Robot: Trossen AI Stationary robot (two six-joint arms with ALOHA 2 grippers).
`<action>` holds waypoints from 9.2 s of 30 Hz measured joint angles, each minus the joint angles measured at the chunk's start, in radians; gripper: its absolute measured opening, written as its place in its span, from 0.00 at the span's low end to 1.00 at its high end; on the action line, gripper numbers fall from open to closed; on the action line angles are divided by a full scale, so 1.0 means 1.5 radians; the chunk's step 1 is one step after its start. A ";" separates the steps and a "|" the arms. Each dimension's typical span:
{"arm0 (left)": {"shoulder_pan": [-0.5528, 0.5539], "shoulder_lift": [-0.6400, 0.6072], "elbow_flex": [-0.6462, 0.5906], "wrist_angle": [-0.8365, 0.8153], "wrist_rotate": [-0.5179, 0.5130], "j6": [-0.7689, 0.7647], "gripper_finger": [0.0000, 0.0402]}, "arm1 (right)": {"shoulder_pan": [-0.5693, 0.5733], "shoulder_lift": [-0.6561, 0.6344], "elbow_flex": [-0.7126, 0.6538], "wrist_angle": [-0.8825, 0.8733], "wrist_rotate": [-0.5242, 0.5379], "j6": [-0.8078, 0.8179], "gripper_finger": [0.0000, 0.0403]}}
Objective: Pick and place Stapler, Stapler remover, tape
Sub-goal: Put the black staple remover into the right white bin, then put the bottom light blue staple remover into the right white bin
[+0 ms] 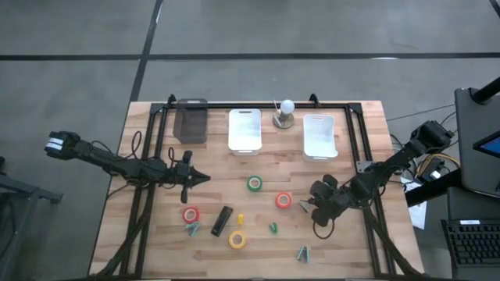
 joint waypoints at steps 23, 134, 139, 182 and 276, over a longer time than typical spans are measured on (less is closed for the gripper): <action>0.000 0.000 0.000 0.000 0.000 0.000 0.06 | -0.232 -0.222 0.095 -0.295 0.377 -0.059 0.02; 0.000 0.000 0.000 0.000 0.000 0.000 0.06 | -0.217 -0.099 0.039 0.072 -0.376 -0.462 0.46; 0.000 0.000 0.000 0.000 0.000 0.000 0.06 | -0.127 -0.064 0.039 0.142 -0.375 -0.452 0.44; 0.000 0.000 0.000 -0.005 0.000 0.000 0.06 | 0.033 0.313 0.118 0.424 -0.432 -0.267 0.31; 0.000 0.000 0.000 -0.009 0.000 0.000 0.06 | 0.095 0.316 0.119 0.421 -0.321 -0.550 0.12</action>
